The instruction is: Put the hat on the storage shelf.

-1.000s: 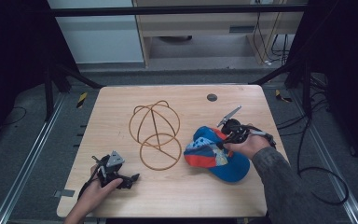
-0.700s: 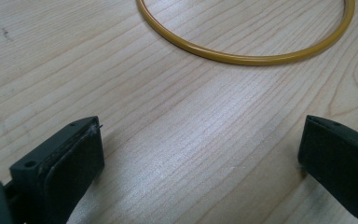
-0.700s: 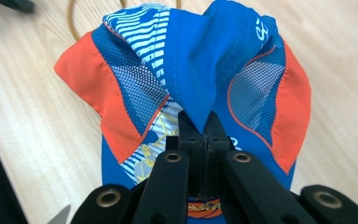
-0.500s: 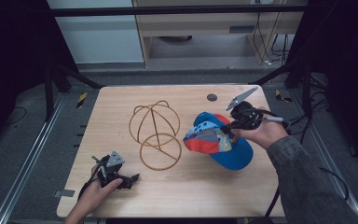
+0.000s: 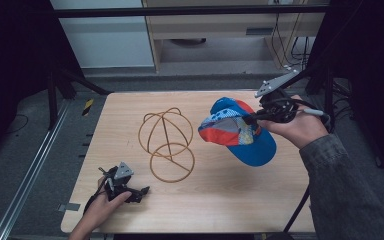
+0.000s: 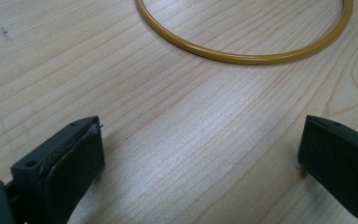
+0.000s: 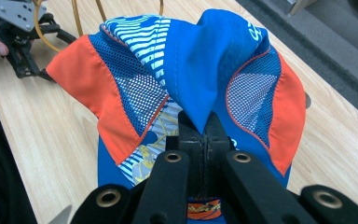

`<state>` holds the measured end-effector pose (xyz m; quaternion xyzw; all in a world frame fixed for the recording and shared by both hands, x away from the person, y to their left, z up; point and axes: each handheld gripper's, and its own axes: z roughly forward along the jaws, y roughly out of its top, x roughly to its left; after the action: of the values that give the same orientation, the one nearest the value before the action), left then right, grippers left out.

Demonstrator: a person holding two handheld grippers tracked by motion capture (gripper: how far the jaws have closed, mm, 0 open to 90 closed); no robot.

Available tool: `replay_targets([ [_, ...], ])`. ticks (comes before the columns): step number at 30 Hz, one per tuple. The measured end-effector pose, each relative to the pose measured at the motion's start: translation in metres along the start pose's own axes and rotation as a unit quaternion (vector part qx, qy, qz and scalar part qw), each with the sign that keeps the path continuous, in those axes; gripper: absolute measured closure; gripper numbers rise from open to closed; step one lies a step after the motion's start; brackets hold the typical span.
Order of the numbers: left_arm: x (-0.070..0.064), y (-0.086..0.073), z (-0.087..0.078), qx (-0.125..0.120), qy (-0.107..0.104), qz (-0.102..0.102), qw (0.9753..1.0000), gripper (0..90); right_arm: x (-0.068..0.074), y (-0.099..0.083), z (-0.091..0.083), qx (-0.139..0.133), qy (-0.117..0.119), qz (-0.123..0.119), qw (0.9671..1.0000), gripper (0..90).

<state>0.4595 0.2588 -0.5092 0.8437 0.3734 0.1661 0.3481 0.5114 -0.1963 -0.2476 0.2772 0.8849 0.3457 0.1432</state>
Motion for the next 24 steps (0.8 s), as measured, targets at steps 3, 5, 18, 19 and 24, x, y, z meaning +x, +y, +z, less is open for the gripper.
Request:
replay_targets([
  [3, 0.0, 0.0, 0.0, 0.0, 0.0, 0.0, 1.0, 0.0, -0.001, 0.001, -0.002, -0.004, 0.0, -0.001, 1.0, 89.7],
  [5, 0.0, 0.0, 0.0, 0.0, 0.0, 0.0, 1.0, 0.0, -0.002, 0.001, -0.003, -0.006, -0.003, 0.001, 1.0, 89.8],
  [18, 0.0, 0.0, 0.0, -0.001, 0.001, 0.001, 1.0, 0.0, -0.004, 0.011, -0.016, -0.035, -0.013, 0.003, 0.9993, 89.8],
  [19, 0.0, 0.0, 0.0, -0.001, 0.001, 0.001, 1.0, 0.0, -0.003, 0.015, -0.017, -0.039, -0.014, 0.0, 0.9991, 89.8],
  [24, 0.0, 0.0, 0.0, -0.001, 0.001, 0.001, 1.0, 0.0, 0.001, 0.025, -0.019, -0.044, -0.014, -0.008, 0.9989, 89.8],
])
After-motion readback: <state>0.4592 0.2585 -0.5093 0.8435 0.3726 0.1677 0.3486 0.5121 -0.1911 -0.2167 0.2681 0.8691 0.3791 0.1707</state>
